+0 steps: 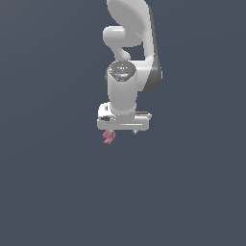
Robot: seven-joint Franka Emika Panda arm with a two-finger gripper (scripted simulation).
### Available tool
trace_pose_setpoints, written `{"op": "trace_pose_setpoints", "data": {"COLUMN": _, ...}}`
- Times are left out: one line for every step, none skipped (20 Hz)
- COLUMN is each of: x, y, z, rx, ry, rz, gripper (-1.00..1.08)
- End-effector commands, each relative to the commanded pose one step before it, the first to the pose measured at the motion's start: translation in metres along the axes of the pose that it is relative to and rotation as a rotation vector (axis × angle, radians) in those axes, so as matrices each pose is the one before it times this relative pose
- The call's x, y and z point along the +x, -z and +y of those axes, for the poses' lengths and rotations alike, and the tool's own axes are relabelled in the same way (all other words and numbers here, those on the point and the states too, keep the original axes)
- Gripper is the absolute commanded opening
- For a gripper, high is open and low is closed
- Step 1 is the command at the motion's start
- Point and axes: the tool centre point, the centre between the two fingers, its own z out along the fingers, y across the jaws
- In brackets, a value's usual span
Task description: Pick up the object and move it to a goal position.
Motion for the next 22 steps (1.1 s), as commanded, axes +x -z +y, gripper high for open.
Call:
{"op": "trace_pose_setpoints", "data": {"x": 0.00000, "y": 0.00000, "z": 0.00001, "rx": 0.00000, "ry": 0.00000, "rz": 0.00000, "gripper": 1.00}}
{"op": "trace_pose_setpoints", "data": {"x": 0.00012, "y": 0.00035, "z": 0.00014, "rx": -0.00003, "ry": 0.00059, "rz": 0.00036, "gripper": 1.00}}
{"op": "trace_pose_setpoints", "data": {"x": 0.00038, "y": 0.00096, "z": 0.00053, "rx": -0.00005, "ry": 0.00155, "rz": 0.00096, "gripper": 1.00}}
{"op": "trace_pose_setpoints", "data": {"x": 0.00062, "y": 0.00158, "z": 0.00087, "rx": -0.00009, "ry": 0.00256, "rz": 0.00158, "gripper": 1.00}}
{"op": "trace_pose_setpoints", "data": {"x": 0.00085, "y": 0.00222, "z": 0.00116, "rx": -0.00015, "ry": 0.00362, "rz": 0.00224, "gripper": 1.00}}
{"op": "trace_pose_setpoints", "data": {"x": 0.00109, "y": 0.00286, "z": 0.00147, "rx": -0.00024, "ry": 0.00463, "rz": 0.00284, "gripper": 1.00}}
{"op": "trace_pose_setpoints", "data": {"x": 0.00107, "y": 0.00280, "z": 0.00143, "rx": -0.00028, "ry": 0.00449, "rz": 0.00272, "gripper": 1.00}}
{"op": "trace_pose_setpoints", "data": {"x": 0.00083, "y": 0.00219, "z": 0.00103, "rx": -0.00024, "ry": 0.00350, "rz": 0.00209, "gripper": 1.00}}
{"op": "trace_pose_setpoints", "data": {"x": 0.00060, "y": 0.00154, "z": 0.00064, "rx": -0.00018, "ry": 0.00246, "rz": 0.00142, "gripper": 1.00}}
{"op": "trace_pose_setpoints", "data": {"x": 0.00035, "y": 0.00086, "z": 0.00029, "rx": -0.00009, "ry": 0.00136, "rz": 0.00073, "gripper": 1.00}}
{"op": "trace_pose_setpoints", "data": {"x": 0.00008, "y": 0.00010, "z": 0.00008, "rx": 0.00000, "ry": 0.00000, "rz": 0.00000, "gripper": 1.00}}
{"op": "trace_pose_setpoints", "data": {"x": -0.00029, "y": -0.00052, "z": -0.00043, "rx": 0.00005, "ry": -0.00059, "rz": -0.00035, "gripper": 1.00}}
{"op": "trace_pose_setpoints", "data": {"x": -0.00044, "y": -0.00085, "z": 0.00036, "rx": 0.00003, "ry": -0.00133, "rz": -0.00038, "gripper": 1.00}}
{"op": "trace_pose_setpoints", "data": {"x": -0.00067, "y": -0.00093, "z": 0.00094, "rx": -0.00005, "ry": -0.00138, "rz": 0.00006, "gripper": 1.00}}
{"op": "trace_pose_setpoints", "data": {"x": -0.00095, "y": -0.00126, "z": 0.00133, "rx": -0.00009, "ry": -0.00182, "rz": 0.00017, "gripper": 1.00}}
{"op": "trace_pose_setpoints", "data": {"x": -0.00124, "y": -0.00167, "z": 0.00163, "rx": -0.00011, "ry": -0.00239, "rz": 0.00015, "gripper": 1.00}}
{"op": "trace_pose_setpoints", "data": {"x": -0.00154, "y": -0.00208, "z": 0.00194, "rx": -0.00013, "ry": -0.00300, "rz": 0.00012, "gripper": 1.00}}
{"op": "trace_pose_setpoints", "data": {"x": -0.00185, "y": -0.00247, "z": 0.00230, "rx": -0.00016, "ry": -0.00365, "rz": 0.00011, "gripper": 1.00}}
{"op": "trace_pose_setpoints", "data": {"x": -0.00216, "y": -0.00283, "z": 0.00261, "rx": -0.00019, "ry": -0.00419, "rz": 0.00012, "gripper": 1.00}}
{"op": "trace_pose_setpoints", "data": {"x": -0.00246, "y": -0.00317, "z": 0.00294, "rx": -0.00023, "ry": -0.00473, "rz": 0.00014, "gripper": 1.00}}
{"op": "trace_pose_setpoints", "data": {"x": -0.00279, "y": -0.00350, "z": 0.00331, "rx": -0.00028, "ry": -0.00529, "rz": 0.00018, "gripper": 1.00}}
{"op": "trace_pose_setpoints", "data": {"x": -0.00314, "y": -0.00382, "z": 0.00368, "rx": -0.00034, "ry": -0.00589, "rz": 0.00021, "gripper": 1.00}}
